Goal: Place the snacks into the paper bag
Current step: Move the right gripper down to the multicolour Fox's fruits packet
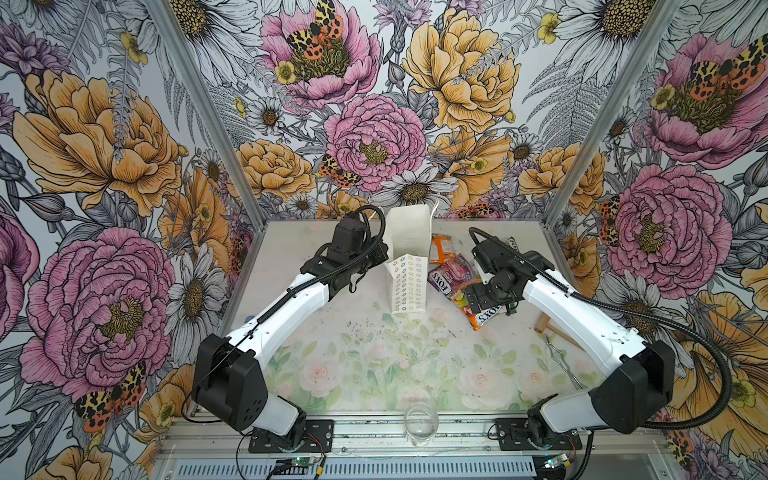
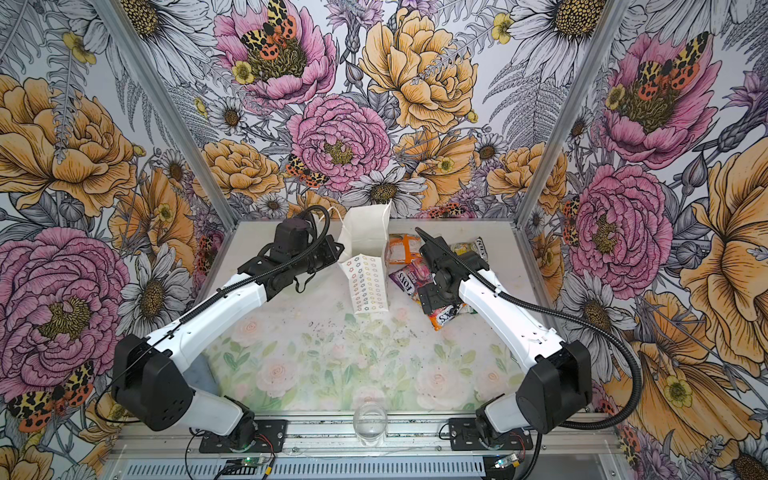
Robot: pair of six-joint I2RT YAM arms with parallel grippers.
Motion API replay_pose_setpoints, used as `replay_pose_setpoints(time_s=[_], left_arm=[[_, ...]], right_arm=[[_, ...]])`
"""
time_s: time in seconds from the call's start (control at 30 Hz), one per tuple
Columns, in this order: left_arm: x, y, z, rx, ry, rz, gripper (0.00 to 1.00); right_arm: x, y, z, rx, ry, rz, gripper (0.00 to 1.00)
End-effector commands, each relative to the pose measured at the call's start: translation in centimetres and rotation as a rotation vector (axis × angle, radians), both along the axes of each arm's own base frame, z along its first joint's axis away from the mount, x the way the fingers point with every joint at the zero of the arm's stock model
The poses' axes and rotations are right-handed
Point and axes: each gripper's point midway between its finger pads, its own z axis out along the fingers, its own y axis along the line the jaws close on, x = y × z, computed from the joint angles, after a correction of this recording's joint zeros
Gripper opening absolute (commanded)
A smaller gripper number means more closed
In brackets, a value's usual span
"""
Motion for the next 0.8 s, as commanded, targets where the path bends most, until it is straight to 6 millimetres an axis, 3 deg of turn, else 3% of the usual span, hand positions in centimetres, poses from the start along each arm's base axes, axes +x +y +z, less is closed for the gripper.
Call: replay_pose_setpoints(time_s=[0.0, 0.4, 0.77], left_arm=[[-0.2, 0.0, 0.7, -0.030, -0.013, -0.012, 0.00], [-0.3, 0.1, 0.6, -0.022, -0.018, -0.021, 0.00], [-0.3, 0.2, 0.4, -0.021, -0.012, -0.021, 0.00]], right_arm=[[1.3, -0.1, -0.8, -0.032, -0.016, 0.016, 0.99], [3.9, 0.2, -5.3, -0.075, 0.037, 0.022, 0.98], [5.4, -0.7, -8.9, -0.141, 0.090, -0.002, 0.96]])
